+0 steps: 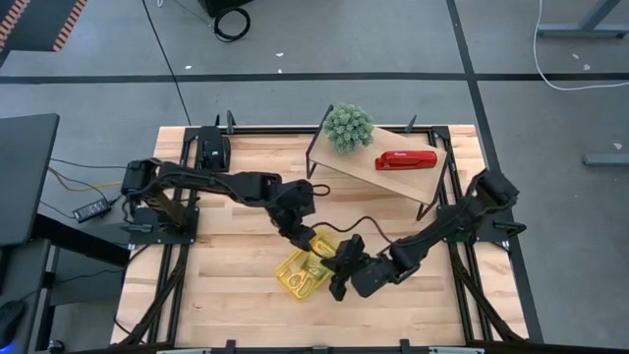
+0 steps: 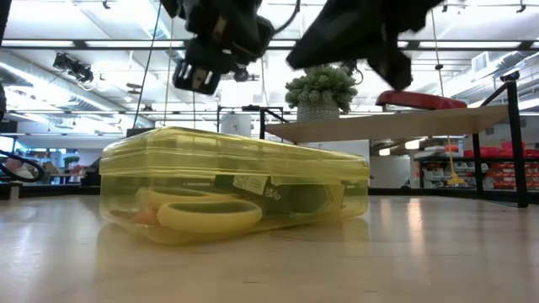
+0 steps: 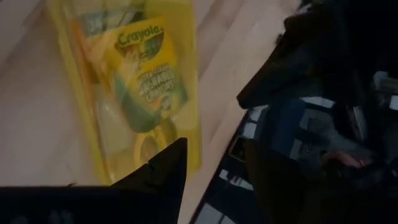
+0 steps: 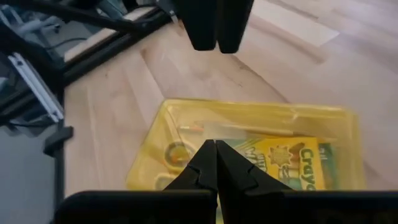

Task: Pack school essentials
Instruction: Close the supply box

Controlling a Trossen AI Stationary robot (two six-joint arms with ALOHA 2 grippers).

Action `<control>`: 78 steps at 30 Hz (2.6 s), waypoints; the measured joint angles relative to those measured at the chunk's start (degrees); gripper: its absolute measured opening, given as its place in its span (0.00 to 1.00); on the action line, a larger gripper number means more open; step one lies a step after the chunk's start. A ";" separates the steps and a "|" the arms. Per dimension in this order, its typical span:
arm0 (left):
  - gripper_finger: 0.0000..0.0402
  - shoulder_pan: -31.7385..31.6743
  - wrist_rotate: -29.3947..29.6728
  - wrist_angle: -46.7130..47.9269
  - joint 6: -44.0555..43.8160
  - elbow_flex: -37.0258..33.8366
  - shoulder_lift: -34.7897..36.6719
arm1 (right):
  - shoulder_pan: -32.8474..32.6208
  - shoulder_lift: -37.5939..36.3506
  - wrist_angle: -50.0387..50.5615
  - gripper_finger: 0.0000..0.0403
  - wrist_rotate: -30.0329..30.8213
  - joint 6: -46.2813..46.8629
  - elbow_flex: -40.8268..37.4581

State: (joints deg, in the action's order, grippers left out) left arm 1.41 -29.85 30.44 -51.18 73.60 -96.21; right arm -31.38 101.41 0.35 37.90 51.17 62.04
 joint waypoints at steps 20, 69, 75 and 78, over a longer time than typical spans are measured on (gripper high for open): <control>0.43 18.59 33.49 8.31 -14.97 0.11 13.24 | 9.09 -11.86 20.65 0.01 -20.91 -9.38 0.11; 0.43 27.12 38.63 4.18 -25.09 0.04 -5.05 | 16.58 -0.81 12.30 0.01 -31.98 -23.86 0.13; 0.43 27.04 38.52 4.11 -24.63 0.00 -5.76 | 16.58 -0.88 13.18 0.01 -31.98 -22.68 -0.72; 0.43 26.99 38.42 3.80 -24.65 0.02 -5.99 | 16.57 -1.01 12.66 0.01 -32.01 -20.76 -2.04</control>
State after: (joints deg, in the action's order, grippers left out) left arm 28.40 8.57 34.24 -75.83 73.63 -102.20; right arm -14.81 100.40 13.01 5.89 30.41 60.00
